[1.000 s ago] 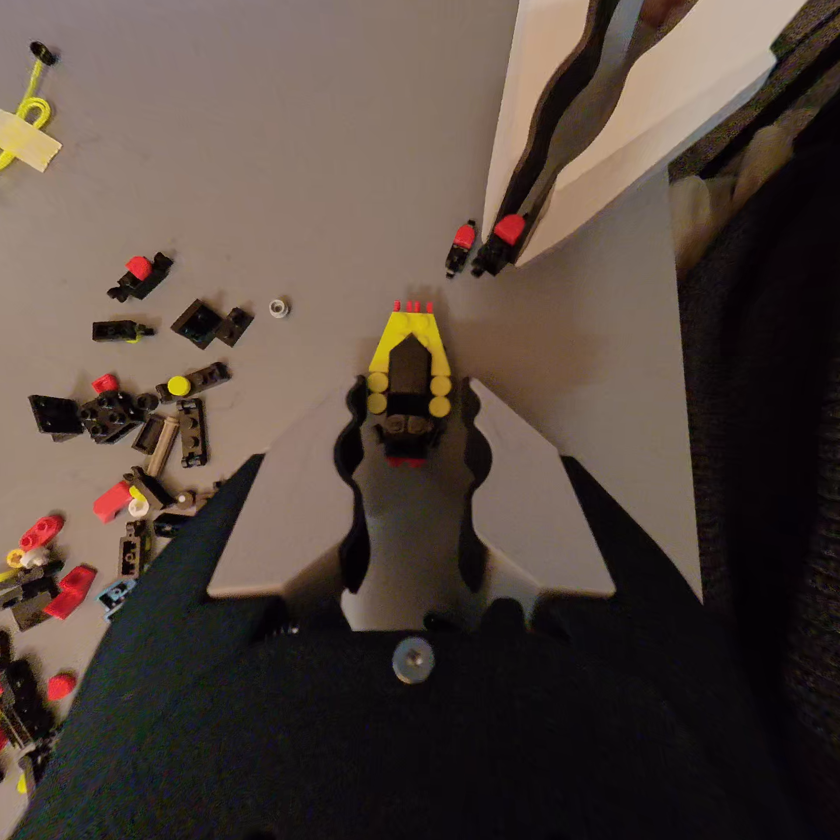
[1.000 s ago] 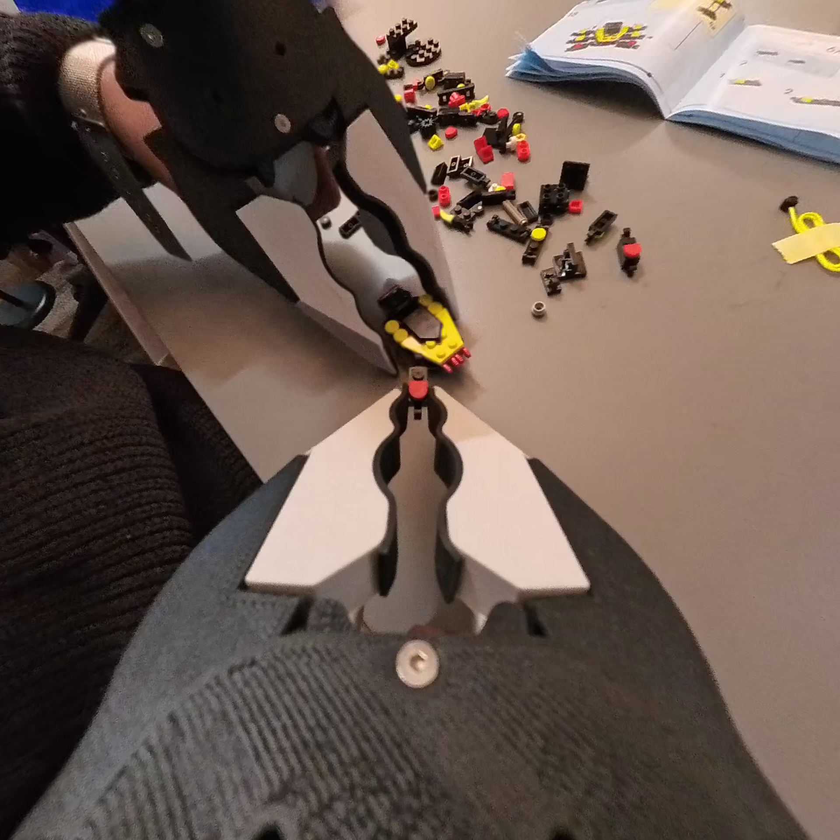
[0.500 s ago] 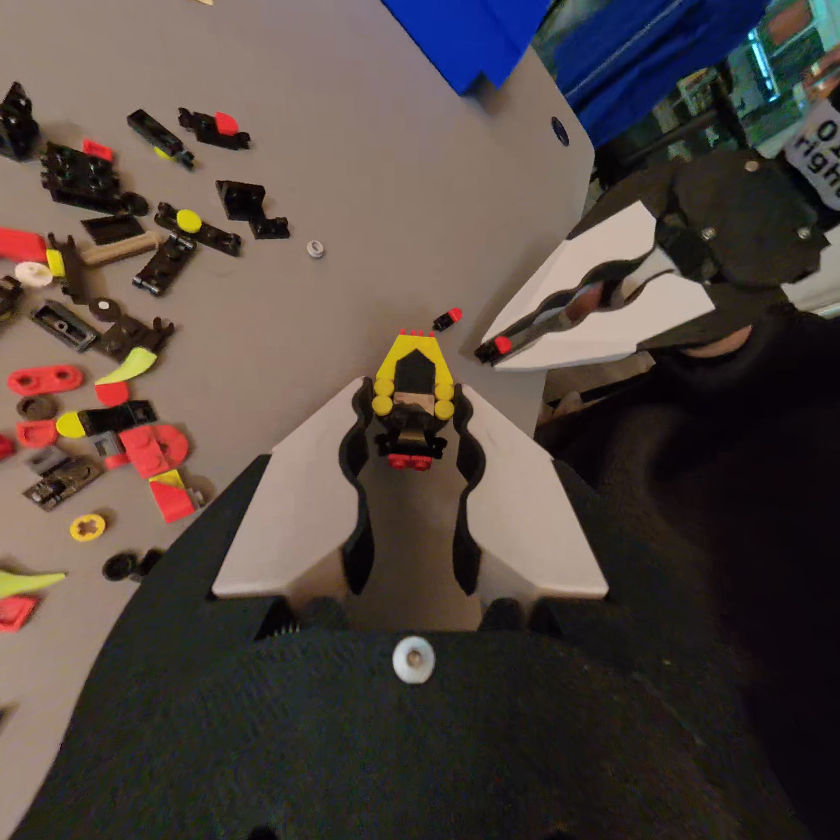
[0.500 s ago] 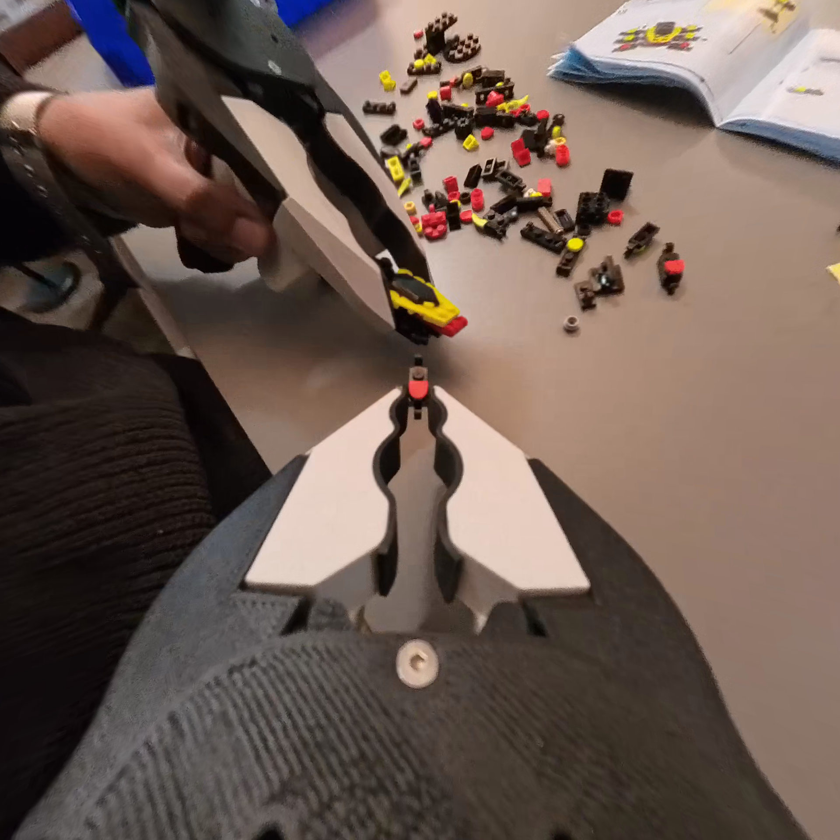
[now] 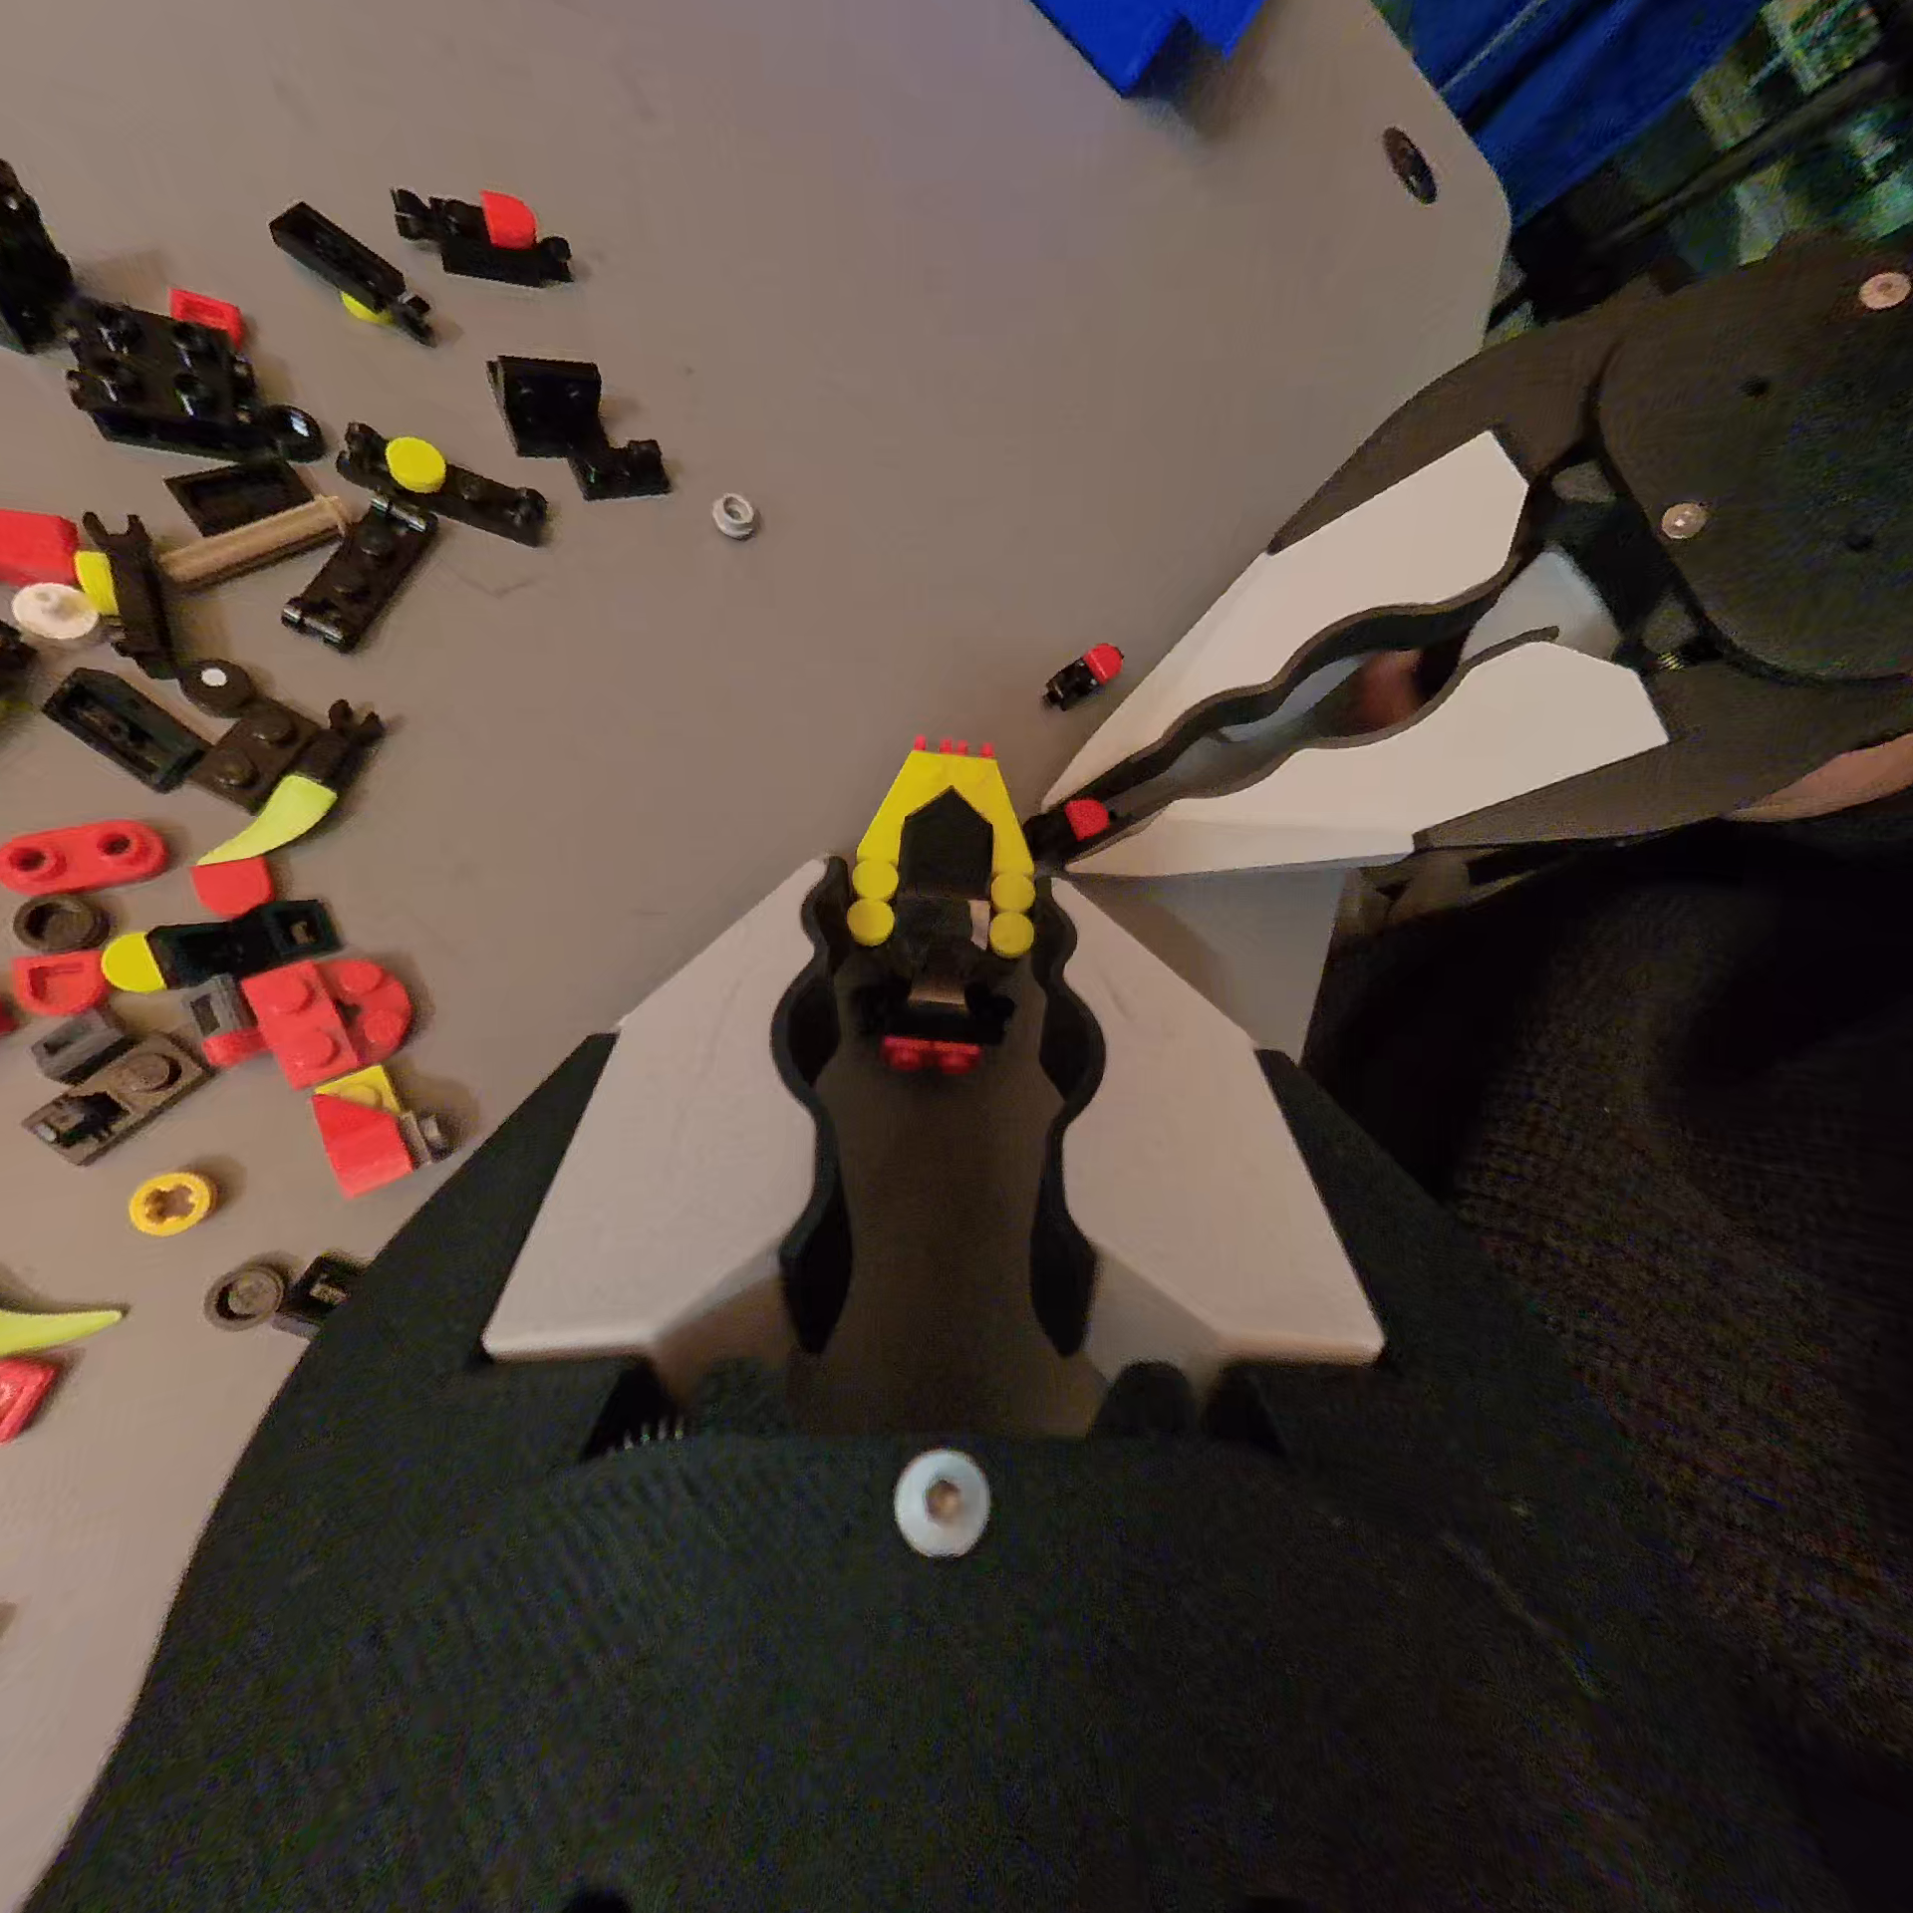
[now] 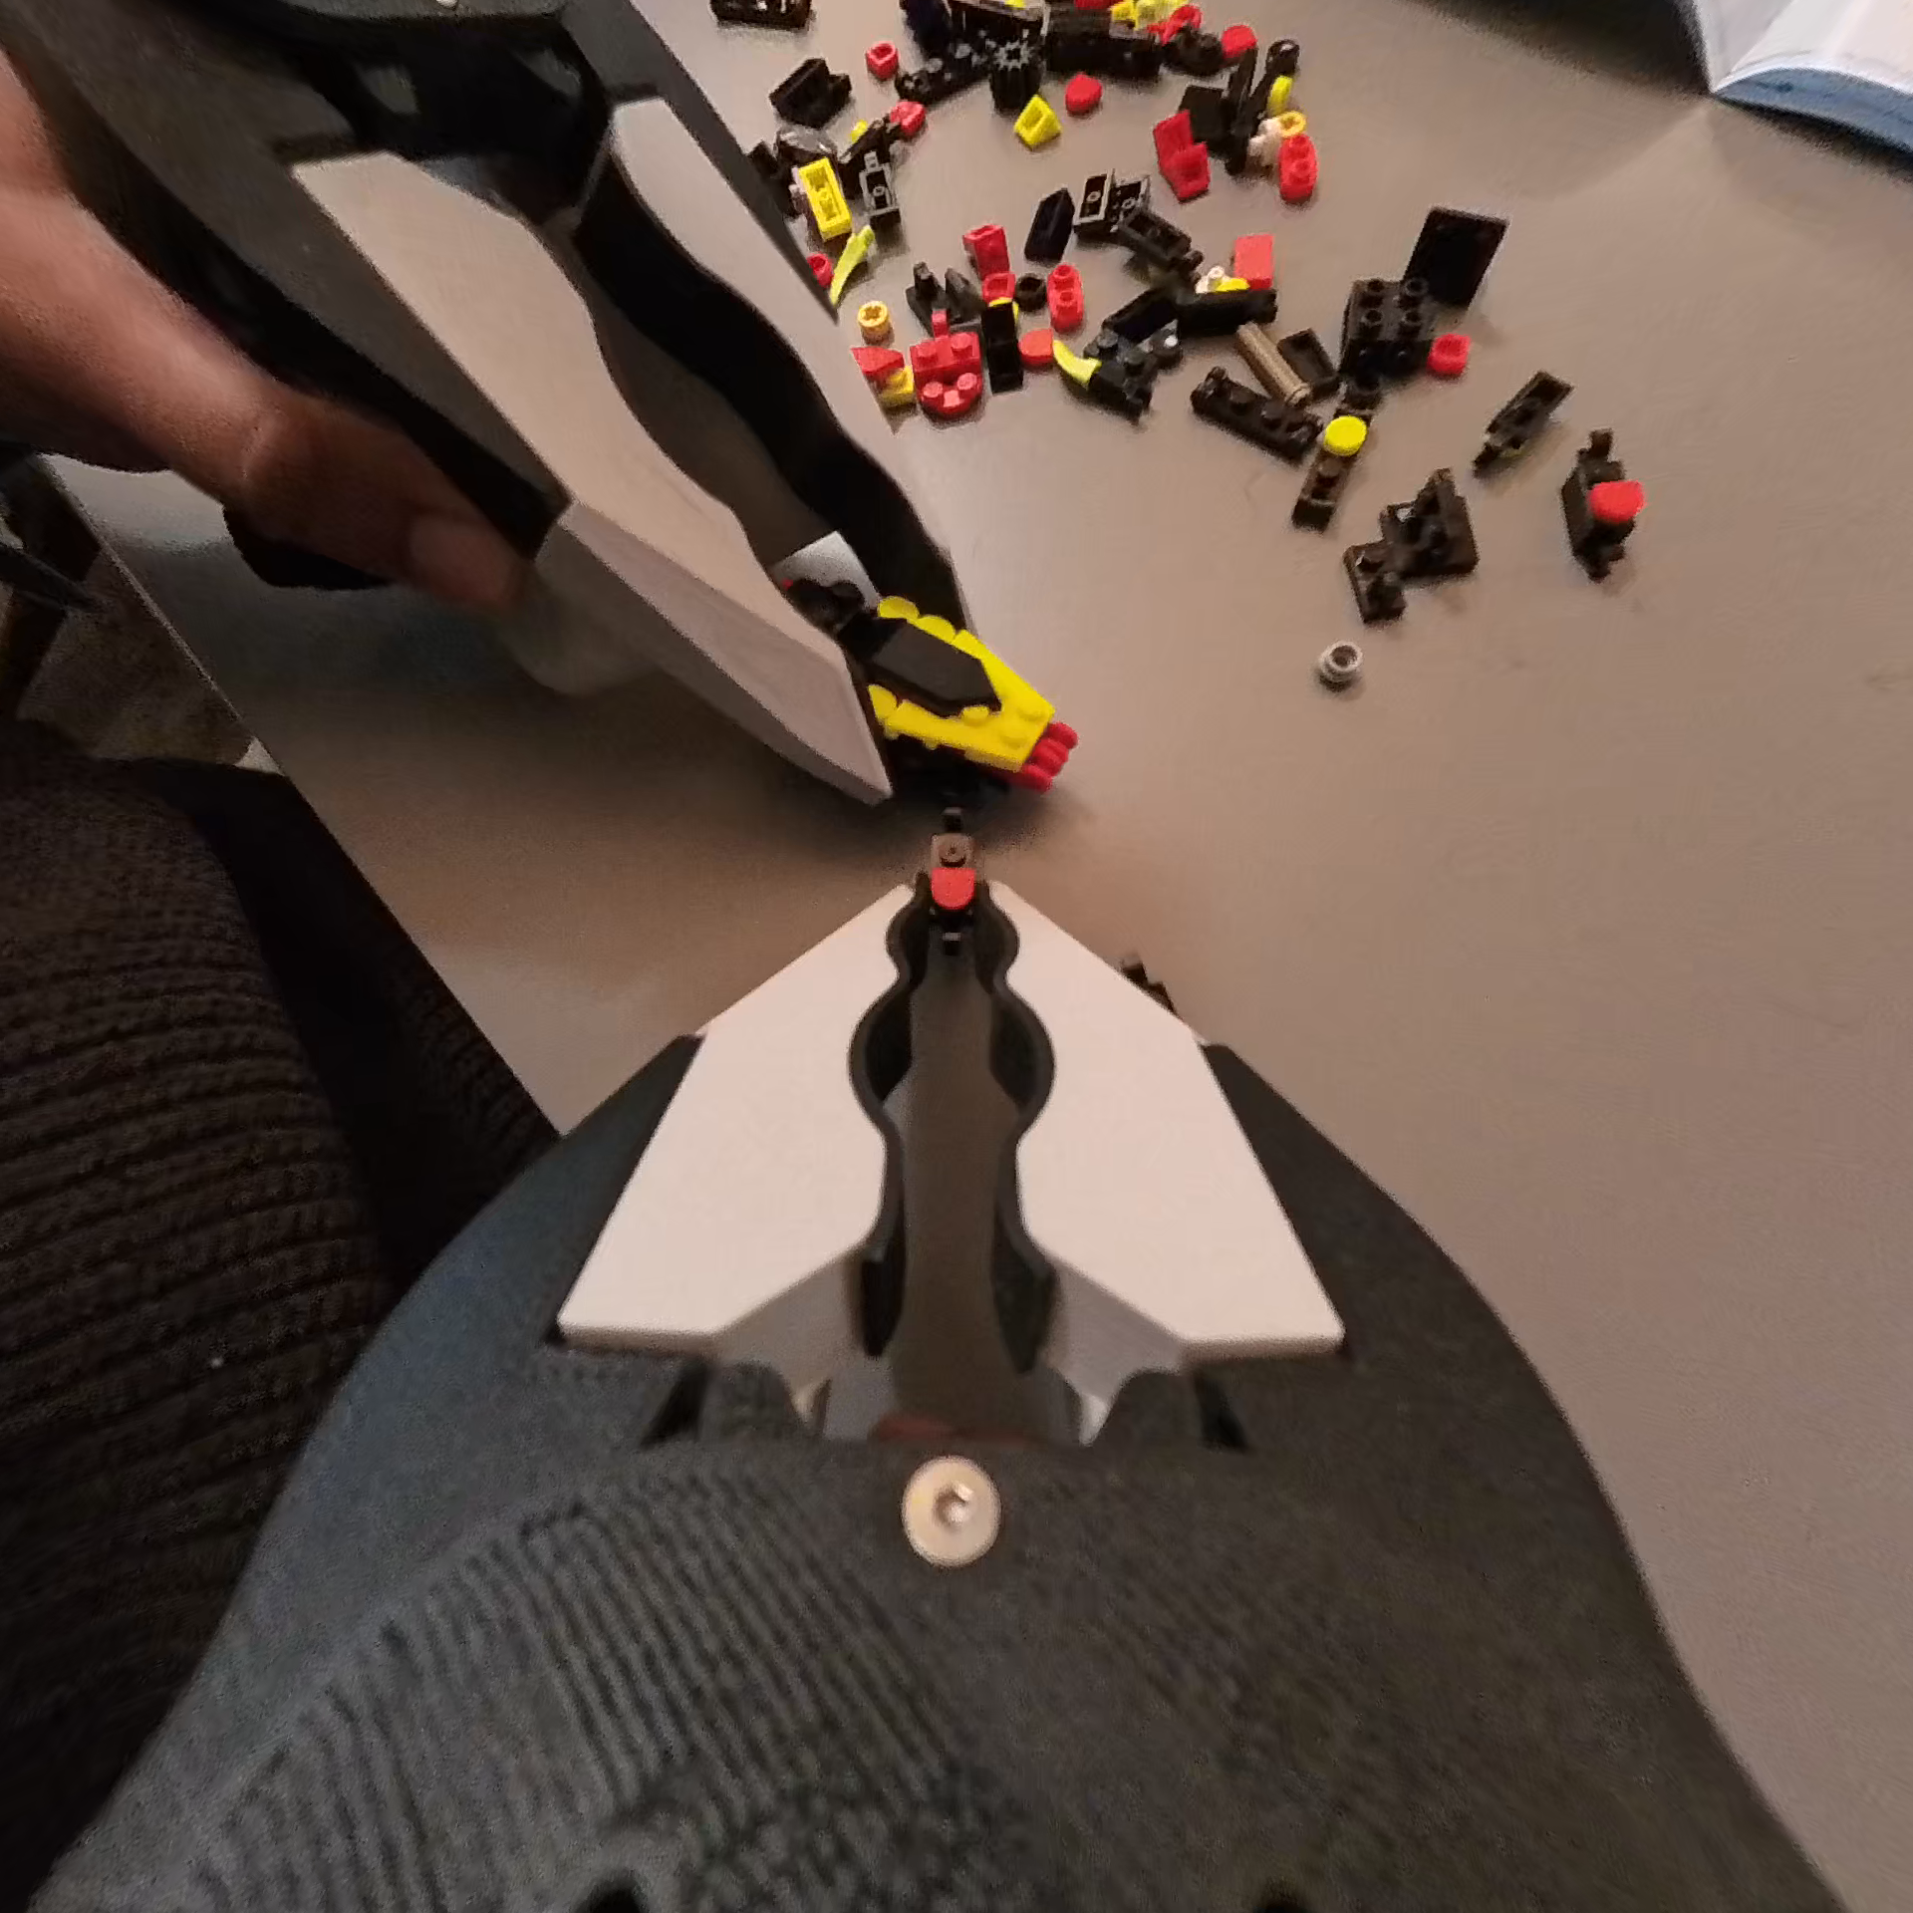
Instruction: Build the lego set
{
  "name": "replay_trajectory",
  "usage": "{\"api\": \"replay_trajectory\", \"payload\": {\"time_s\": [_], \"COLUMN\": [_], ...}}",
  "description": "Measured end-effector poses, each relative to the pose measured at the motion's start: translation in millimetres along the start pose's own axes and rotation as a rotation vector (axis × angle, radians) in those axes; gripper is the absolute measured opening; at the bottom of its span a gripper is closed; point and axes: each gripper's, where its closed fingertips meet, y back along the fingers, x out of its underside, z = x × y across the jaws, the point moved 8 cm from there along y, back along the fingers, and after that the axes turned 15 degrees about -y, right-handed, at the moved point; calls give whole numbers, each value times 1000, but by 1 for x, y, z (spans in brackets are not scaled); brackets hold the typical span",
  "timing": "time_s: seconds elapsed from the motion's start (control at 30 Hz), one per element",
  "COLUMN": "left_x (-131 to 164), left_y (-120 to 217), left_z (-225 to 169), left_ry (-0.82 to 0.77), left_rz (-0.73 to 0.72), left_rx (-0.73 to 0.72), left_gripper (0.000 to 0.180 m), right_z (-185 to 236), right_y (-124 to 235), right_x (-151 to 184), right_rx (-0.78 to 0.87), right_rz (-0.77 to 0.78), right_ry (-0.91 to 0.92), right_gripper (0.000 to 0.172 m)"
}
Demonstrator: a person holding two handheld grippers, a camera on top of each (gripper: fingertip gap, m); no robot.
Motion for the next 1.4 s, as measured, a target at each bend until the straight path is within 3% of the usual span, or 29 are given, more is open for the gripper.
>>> {"api": "replay_trajectory", "payload": {"time_s": [0.43, 0.9, 1.4], "left_x": [1, 0, 1], "left_y": [-1, -3, -4], "left_z": [1, -6, -8], "left_ry": [-5, -161, -229], "left_rz": [4, 74, 95], "left_rx": [-2, -76, -96], "left_gripper": [33, 33, 33], "right_z": [-3, -4, -4], "right_y": [-2, -3, -4], "right_x": [-2, 0, -2], "right_rx": [5, -16, -16], "right_rz": [15, 24, 44], "right_ry": [-19, 17, 69], "right_gripper": [6, 6, 6]}}
